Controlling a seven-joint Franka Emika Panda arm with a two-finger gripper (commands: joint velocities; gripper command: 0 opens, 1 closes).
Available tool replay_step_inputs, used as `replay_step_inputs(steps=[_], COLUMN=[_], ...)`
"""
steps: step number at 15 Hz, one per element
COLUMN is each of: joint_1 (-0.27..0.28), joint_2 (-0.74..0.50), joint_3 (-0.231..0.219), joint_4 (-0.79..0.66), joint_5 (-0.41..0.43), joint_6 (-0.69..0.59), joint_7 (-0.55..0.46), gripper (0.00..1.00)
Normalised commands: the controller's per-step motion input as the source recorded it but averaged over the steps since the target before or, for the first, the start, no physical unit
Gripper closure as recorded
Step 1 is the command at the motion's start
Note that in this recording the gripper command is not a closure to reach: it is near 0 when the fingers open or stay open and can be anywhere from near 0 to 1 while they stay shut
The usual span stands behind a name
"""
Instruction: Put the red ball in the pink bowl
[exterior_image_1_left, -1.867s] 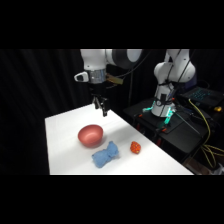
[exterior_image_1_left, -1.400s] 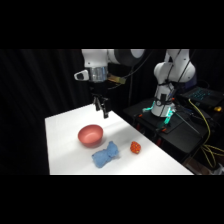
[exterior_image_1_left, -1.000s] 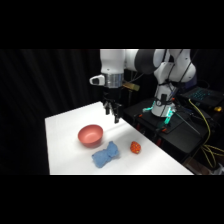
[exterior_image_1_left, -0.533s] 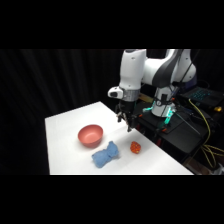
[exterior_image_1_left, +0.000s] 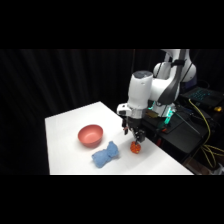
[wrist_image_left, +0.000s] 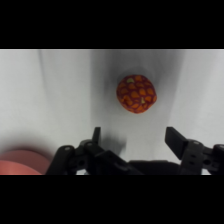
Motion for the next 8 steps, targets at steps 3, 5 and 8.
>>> replay_step_inputs(steps=[3,5,8], joint_1=[0.152,0.123,0.017], joint_2=[0.31,0.25,0.19], joint_3=[-0.038,-0.025,0.05], joint_4=[0.13,0.14,0.12], joint_5=[0.112,0.175,0.281], joint_6=[0.18,0.08,0.05], joint_7=[-0.04,-0.11,-0.23], gripper=[0.0,0.0,0.0])
